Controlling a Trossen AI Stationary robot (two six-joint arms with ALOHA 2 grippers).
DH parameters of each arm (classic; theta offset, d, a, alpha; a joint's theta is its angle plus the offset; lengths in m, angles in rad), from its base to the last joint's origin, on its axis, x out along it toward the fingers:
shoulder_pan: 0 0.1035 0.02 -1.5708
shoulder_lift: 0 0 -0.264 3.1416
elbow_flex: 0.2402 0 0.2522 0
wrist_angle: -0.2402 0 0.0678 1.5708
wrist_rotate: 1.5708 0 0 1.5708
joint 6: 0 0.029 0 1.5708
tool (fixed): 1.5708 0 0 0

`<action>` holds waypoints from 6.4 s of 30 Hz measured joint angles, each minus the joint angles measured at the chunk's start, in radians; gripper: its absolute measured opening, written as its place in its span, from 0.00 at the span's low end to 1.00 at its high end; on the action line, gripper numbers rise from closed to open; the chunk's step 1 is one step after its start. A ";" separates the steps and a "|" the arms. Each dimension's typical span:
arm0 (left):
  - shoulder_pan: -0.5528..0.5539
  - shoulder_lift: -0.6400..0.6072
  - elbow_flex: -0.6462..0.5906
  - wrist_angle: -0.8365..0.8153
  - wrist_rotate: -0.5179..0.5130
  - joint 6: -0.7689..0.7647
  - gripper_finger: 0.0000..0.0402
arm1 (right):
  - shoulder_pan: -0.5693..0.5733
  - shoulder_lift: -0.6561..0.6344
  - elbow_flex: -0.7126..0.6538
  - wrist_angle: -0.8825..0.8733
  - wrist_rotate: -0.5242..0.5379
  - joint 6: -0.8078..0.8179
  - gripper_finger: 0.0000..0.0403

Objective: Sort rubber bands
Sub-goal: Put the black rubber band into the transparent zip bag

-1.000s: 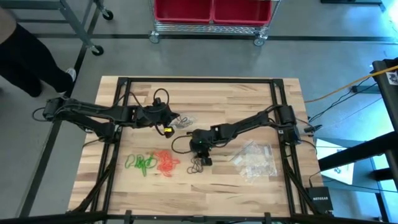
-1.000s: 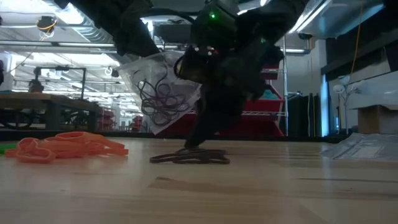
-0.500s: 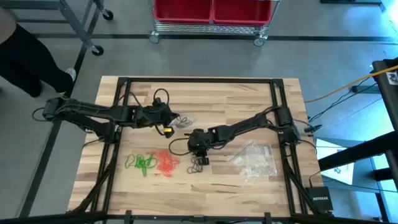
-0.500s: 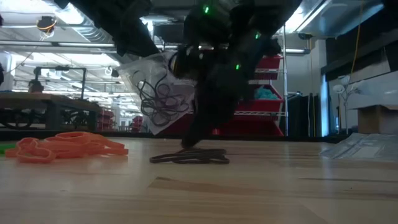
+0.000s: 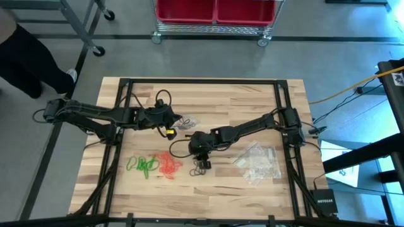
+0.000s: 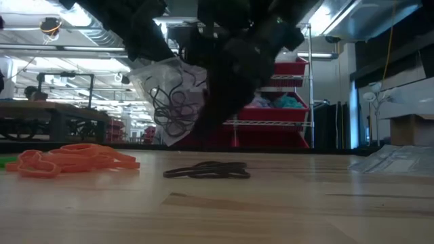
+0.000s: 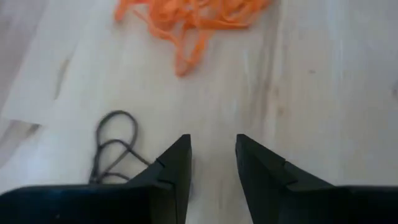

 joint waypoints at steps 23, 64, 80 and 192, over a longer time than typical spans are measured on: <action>-0.001 0.000 0.000 0.001 0.011 -0.003 0.00 | 0.009 0.064 -0.025 0.024 0.049 0.024 0.03; -0.001 0.000 0.000 0.002 0.011 -0.003 0.00 | -0.199 -0.404 -0.026 0.429 0.282 -0.057 0.00; 0.000 0.000 0.000 0.007 0.011 -0.010 0.00 | -0.228 -0.395 -0.024 0.469 0.237 -0.047 0.00; 0.007 0.000 0.000 0.047 0.015 -0.026 0.00 | -0.014 -0.185 -0.221 0.207 -0.016 -0.228 0.01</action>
